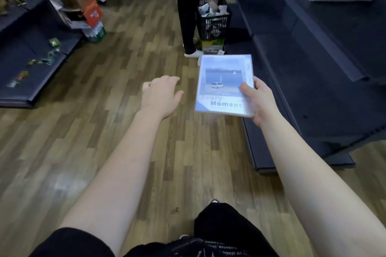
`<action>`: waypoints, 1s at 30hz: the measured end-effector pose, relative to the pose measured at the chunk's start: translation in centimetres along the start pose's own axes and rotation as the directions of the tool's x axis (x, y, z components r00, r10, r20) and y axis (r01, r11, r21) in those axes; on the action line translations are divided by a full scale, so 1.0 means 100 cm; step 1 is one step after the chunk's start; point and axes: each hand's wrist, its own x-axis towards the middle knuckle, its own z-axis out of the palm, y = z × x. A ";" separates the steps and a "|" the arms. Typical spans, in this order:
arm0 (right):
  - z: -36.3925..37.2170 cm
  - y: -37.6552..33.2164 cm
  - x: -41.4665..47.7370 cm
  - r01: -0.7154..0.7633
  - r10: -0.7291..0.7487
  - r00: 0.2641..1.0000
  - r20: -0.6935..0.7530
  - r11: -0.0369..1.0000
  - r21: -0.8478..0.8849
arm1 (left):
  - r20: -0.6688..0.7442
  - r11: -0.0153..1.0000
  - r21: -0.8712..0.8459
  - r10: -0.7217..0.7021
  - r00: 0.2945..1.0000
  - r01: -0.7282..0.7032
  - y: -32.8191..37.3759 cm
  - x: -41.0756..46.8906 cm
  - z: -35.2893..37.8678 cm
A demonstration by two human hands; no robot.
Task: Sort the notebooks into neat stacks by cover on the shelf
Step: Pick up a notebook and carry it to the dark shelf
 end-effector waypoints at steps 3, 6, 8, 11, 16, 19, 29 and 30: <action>-0.004 -0.011 0.059 0.013 -0.013 1.000 -0.017 1.000 0.007 | 0.001 1.000 0.001 0.027 1.000 -0.027 0.002 0.062 0.012; -0.008 -0.027 0.120 0.042 -0.041 0.999 -0.020 0.999 0.018 | -0.025 0.999 -0.003 0.050 0.998 -0.051 0.010 0.130 0.019; -0.012 -0.041 0.162 0.049 -0.048 0.999 -0.024 0.999 0.019 | -0.042 0.998 -0.019 0.065 0.997 -0.066 0.020 0.178 0.021; -0.020 -0.062 0.226 0.051 -0.051 0.998 -0.028 0.999 -0.004 | -0.064 0.996 -0.032 0.086 0.994 -0.088 0.036 0.249 0.022; -0.025 -0.091 0.328 0.065 -0.066 0.998 -0.007 0.997 -0.042 | -0.069 0.997 -0.057 0.055 0.996 -0.059 0.047 0.352 0.032; -0.027 -0.099 0.383 0.054 -0.054 0.998 -0.012 0.998 -0.033 | -0.048 0.997 -0.053 0.056 0.997 -0.059 0.047 0.403 0.043; -0.045 -0.125 0.516 0.077 -0.076 0.984 -0.159 0.997 -0.005 | -0.040 0.969 -0.061 0.239 0.970 -0.241 0.081 0.582 0.067; -0.049 -0.129 0.526 0.084 -0.082 0.978 -0.191 0.996 0.002 | -0.043 0.959 -0.067 0.273 0.961 -0.275 0.088 0.601 0.068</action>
